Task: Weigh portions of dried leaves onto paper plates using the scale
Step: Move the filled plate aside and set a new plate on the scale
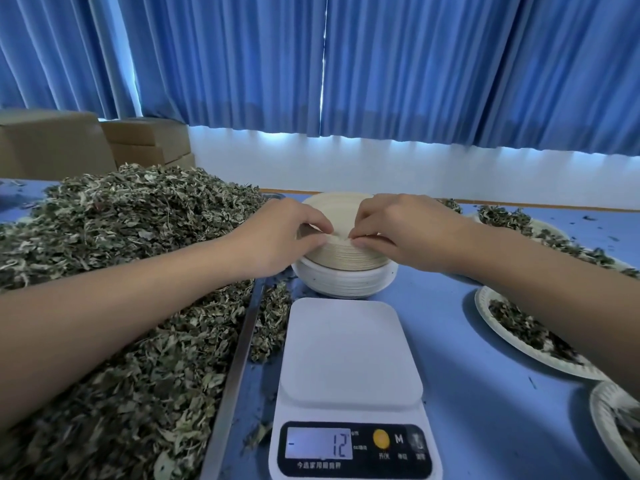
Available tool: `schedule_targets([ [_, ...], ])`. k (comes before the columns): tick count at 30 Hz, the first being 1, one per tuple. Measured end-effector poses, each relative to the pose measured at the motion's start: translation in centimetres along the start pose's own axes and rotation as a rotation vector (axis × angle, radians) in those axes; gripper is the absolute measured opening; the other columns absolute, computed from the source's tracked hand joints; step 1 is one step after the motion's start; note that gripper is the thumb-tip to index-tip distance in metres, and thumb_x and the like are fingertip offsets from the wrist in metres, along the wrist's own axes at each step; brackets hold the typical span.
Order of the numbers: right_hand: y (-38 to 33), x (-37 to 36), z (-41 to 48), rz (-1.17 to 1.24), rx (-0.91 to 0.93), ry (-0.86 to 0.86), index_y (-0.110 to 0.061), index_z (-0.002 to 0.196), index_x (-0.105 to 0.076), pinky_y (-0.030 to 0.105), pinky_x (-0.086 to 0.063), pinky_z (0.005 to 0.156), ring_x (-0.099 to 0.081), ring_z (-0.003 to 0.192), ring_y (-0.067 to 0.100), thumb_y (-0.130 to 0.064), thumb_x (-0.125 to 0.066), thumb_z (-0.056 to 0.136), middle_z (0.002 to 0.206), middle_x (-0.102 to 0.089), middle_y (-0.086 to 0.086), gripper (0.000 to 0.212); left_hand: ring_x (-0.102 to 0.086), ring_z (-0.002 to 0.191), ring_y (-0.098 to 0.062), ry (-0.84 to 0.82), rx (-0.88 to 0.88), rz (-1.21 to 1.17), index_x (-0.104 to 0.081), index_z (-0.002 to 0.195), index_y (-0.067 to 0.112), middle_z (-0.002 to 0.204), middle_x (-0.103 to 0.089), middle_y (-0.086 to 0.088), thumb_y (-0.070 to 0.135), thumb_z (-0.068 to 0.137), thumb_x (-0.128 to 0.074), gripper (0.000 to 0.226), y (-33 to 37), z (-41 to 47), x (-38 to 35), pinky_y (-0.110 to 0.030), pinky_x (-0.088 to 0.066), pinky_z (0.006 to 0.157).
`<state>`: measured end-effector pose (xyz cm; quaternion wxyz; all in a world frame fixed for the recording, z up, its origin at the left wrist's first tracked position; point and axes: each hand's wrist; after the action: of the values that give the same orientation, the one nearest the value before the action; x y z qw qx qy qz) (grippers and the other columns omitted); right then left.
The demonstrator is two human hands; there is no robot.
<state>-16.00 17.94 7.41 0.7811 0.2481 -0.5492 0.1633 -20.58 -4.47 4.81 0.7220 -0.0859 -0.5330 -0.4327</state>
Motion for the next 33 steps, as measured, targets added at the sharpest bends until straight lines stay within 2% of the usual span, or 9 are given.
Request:
schedule_targets([
  [7, 0.1, 0.6, 0.1, 0.033, -0.008, 0.05, -0.023, 0.115, -0.074, 0.044, -0.052, 0.079, -0.057, 0.105, 0.018, -0.035, -0.048, 0.104, 0.113, -0.064, -0.005, 0.03, -0.063, 0.101, -0.008, 0.073, -0.047, -0.032, -0.073, 0.114, 0.021, 0.105, -0.072, 0.01, 0.028, 0.095, -0.063, 0.022, 0.5, 0.1, -0.1, -0.027, -0.047, 0.092],
  [12, 0.6, 1.5, 0.2, -0.008, 0.0, 0.125, -0.015, 0.112, -0.075, 0.043, -0.045, 0.085, -0.062, 0.097, 0.027, -0.025, -0.052, 0.104, 0.11, -0.068, 0.003, 0.026, -0.062, 0.102, -0.015, 0.101, -0.103, 0.036, -0.073, 0.114, 0.019, 0.11, -0.071, 0.005, 0.026, 0.093, -0.065, 0.024, 1.2, 1.1, 0.9, -0.036, -0.047, 0.092],
  [17, -0.8, 2.2, -0.6, -0.034, -0.032, 0.167, -0.018, 0.113, -0.071, 0.042, -0.039, 0.093, -0.06, 0.098, 0.023, -0.027, -0.044, 0.106, 0.111, -0.066, 0.0, 0.029, -0.06, 0.096, -0.017, 0.135, -0.14, 0.077, -0.074, 0.109, 0.018, 0.104, -0.07, 0.005, 0.022, 0.094, -0.063, 0.019, 2.4, 0.8, 1.8, -0.038, -0.046, 0.089],
  [21, -4.0, 3.0, -3.5, 0.027, -0.048, 0.199, -0.018, 0.105, -0.069, 0.043, -0.038, 0.095, -0.052, 0.077, 0.019, -0.024, -0.042, 0.107, 0.093, -0.068, -0.003, 0.028, -0.061, 0.093, -0.011, 0.122, -0.211, 0.034, -0.075, 0.106, 0.02, 0.101, -0.071, 0.008, 0.023, 0.093, -0.066, 0.017, 3.5, -2.3, 2.3, -0.032, -0.046, 0.085],
  [23, -6.2, 2.7, -5.4, -0.022, -0.022, 0.225, -0.016, 0.1, -0.071, 0.046, -0.042, 0.09, -0.055, 0.072, 0.025, -0.02, -0.049, 0.105, 0.084, -0.068, 0.0, 0.023, -0.06, 0.087, -0.008, 0.088, -0.255, 0.033, -0.075, 0.104, 0.02, 0.097, -0.071, 0.009, 0.023, 0.093, -0.066, 0.015, 4.1, -4.6, 2.1, -0.033, -0.048, 0.083],
  [25, -8.5, 1.9, -7.3, -0.111, 0.021, 0.278, -0.012, 0.097, -0.073, 0.049, -0.049, 0.081, -0.062, 0.071, 0.03, -0.011, -0.065, 0.096, 0.081, -0.069, 0.002, 0.008, -0.061, 0.085, -0.01, 0.026, -0.294, 0.049, -0.075, 0.105, 0.02, 0.096, -0.07, 0.01, 0.027, 0.094, -0.065, 0.016, 4.6, -6.8, 1.7, -0.036, -0.05, 0.081],
  [27, -10.3, 0.9, -9.0, -0.155, 0.041, 0.348, -0.007, 0.099, -0.076, 0.046, -0.054, 0.076, -0.067, 0.07, 0.028, 0.001, -0.079, 0.079, 0.085, -0.072, 0.004, 0.022, -0.064, 0.088, -0.012, -0.018, -0.345, 0.062, -0.075, 0.106, 0.019, 0.098, -0.071, 0.008, 0.028, 0.094, -0.066, 0.018, 5.0, -8.7, 1.3, -0.037, -0.05, 0.082],
  [29, -11.4, -0.2, -10.5, -0.178, 0.06, 0.407, -0.006, 0.101, -0.078, 0.043, -0.055, 0.075, -0.068, 0.07, 0.026, 0.006, -0.082, 0.069, 0.09, -0.074, 0.005, 0.034, -0.066, 0.093, -0.014, -0.039, -0.381, 0.079, -0.075, 0.11, 0.018, 0.102, -0.072, 0.007, 0.028, 0.093, -0.067, 0.021, 5.3, -10.3, 1.0, -0.038, -0.05, 0.086],
  [33, -13.3, -2.1, -12.5, -0.134, 0.081, 0.396, -0.01, 0.105, -0.078, 0.041, -0.053, 0.076, -0.067, 0.072, 0.024, 0.001, -0.079, 0.075, 0.092, -0.073, 0.001, 0.032, -0.064, 0.097, -0.01, -0.139, -0.367, 0.095, -0.074, 0.11, 0.023, 0.105, -0.072, 0.011, 0.04, 0.094, -0.062, 0.026, 5.5, -12.5, 0.5, -0.038, -0.049, 0.089],
])
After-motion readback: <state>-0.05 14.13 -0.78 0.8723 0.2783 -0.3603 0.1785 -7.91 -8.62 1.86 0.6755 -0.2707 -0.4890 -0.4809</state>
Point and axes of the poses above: each hand's wrist, its own z-axis towards the middle knuckle, its own x-axis out of the back of the hand, y = z × x
